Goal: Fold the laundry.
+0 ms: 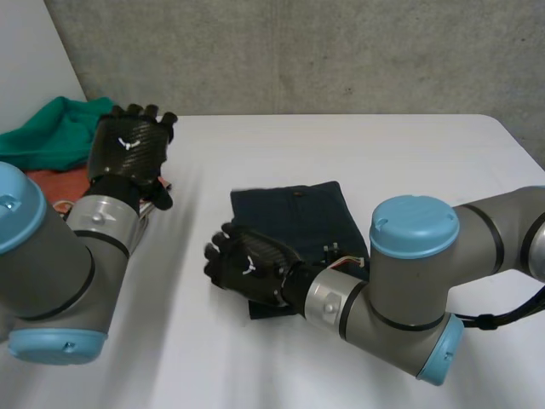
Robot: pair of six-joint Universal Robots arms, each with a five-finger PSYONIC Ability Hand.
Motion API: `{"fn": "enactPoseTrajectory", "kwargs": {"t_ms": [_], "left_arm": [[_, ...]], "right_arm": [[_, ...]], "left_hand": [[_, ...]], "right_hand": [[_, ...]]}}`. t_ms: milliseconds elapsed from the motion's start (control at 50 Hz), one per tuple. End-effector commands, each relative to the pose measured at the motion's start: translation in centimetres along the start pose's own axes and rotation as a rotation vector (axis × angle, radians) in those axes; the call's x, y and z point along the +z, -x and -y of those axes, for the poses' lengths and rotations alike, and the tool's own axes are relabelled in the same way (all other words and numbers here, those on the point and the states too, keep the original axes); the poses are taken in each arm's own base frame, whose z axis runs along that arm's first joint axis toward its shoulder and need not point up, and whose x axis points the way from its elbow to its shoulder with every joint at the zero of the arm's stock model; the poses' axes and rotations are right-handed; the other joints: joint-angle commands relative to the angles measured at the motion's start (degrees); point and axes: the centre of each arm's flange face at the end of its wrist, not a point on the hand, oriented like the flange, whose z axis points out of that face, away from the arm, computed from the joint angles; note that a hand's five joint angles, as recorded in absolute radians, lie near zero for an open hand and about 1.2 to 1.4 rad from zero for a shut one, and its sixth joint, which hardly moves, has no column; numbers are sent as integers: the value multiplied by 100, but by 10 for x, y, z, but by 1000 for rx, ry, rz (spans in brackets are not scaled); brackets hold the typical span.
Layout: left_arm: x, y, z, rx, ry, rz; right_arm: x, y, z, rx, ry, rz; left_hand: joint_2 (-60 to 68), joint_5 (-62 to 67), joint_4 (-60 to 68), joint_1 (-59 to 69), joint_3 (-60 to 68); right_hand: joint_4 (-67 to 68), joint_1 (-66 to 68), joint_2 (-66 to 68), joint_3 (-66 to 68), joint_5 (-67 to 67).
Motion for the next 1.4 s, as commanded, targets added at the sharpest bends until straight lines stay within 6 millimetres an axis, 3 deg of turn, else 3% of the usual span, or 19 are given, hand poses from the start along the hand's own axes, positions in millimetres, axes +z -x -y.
{"fn": "enactPoseTrajectory", "kwargs": {"t_ms": [20, 80, 120, 200, 300, 340, 500, 560, 620, 740, 880, 940, 1020, 1080, 1160, 1280, 1400], "left_arm": [[13, 9, 22, -11, -77, 36], [18, 7, 32, -21, -107, 31], [19, -2, 44, -60, -144, 5], [22, -38, 49, -132, -148, -93], [21, -90, 34, -144, -50, -265], [23, -111, 18, -136, 29, -335], [24, -139, -41, -81, 280, -410], [19, -139, -58, -52, 363, -415], [14, -139, -67, -28, 419, -418], [12, -134, -62, -26, 427, -413], [16, -113, -16, -58, 315, -380], [15, -105, 3, -72, 270, -369], [13, -88, 25, -94, 204, -341], [13, -73, 43, -113, 127, -336], [4, -69, 57, -131, 62, -446], [-5, -68, 54, -158, 30, -645], [-7, -69, 49, -166, 41, -688]], "right_arm": [[-27, -61, 36, 389, -47, -217], [-42, -90, 35, 553, -43, -333], [-59, -113, 20, 664, -2, -435], [-79, -131, -8, 761, 117, -518], [-75, -128, -32, 820, 244, -538], [-67, -126, -48, 839, 297, -548], [-36, -96, -101, 922, 423, -448], [-29, -81, -119, 895, 477, -411], [-28, -78, -123, 828, 503, -395], [-30, -84, -119, 735, 512, -389], [-52, -112, -84, 711, 393, -514], [-57, -113, -78, 720, 344, -560], [-73, -114, -83, 783, 316, -673], [-92, -105, -99, 886, 369, -723], [-103, -81, -110, 1020, 417, -692], [-93, -49, -107, 1149, 373, -515], [-78, -38, -120, 1258, 341, -455]], "left_hand": [[-151, -176, -131, -179, -210], [-134, -159, -115, -162, -193], [-117, -142, -98, -145, -176], [-84, -109, -64, -111, -143], [-33, -58, -14, -61, -92], [-50, -75, -30, -78, -109], [0, -25, 20, -27, -58], [0, -25, 20, -27, -58], [-33, -58, -14, -61, -92], [-67, -92, -47, -94, -126], [-117, -142, -98, -145, -176], [-168, -193, -148, -195, -226], [-185, -210, -165, -212, -243], [-185, -210, -165, -212, -243], [-185, -210, -165, -212, -243], [-101, -126, -81, -128, -159], [-33, -58, -14, -61, -92]], "right_hand": [[-786, -625, -773, -776, -756], [-786, -625, -773, -776, -756], [-786, -625, -773, -776, -756], [-786, -625, -773, -776, -756], [-786, -625, -773, -776, -756], [-786, -625, -773, -776, -756], [-786, -625, -773, -776, -756], [-786, -625, -773, -776, -756], [-786, -625, -773, -776, -756], [-786, -625, -773, -776, -756], [-786, -625, -773, -776, -756], [-786, -625, -773, -776, -756], [-786, -625, -773, -776, -756], [-786, -625, -773, -776, -756], [-786, -625, -773, -776, -756], [-786, -625, -773, -776, -756], [-786, -625, -773, -776, -756]]}}
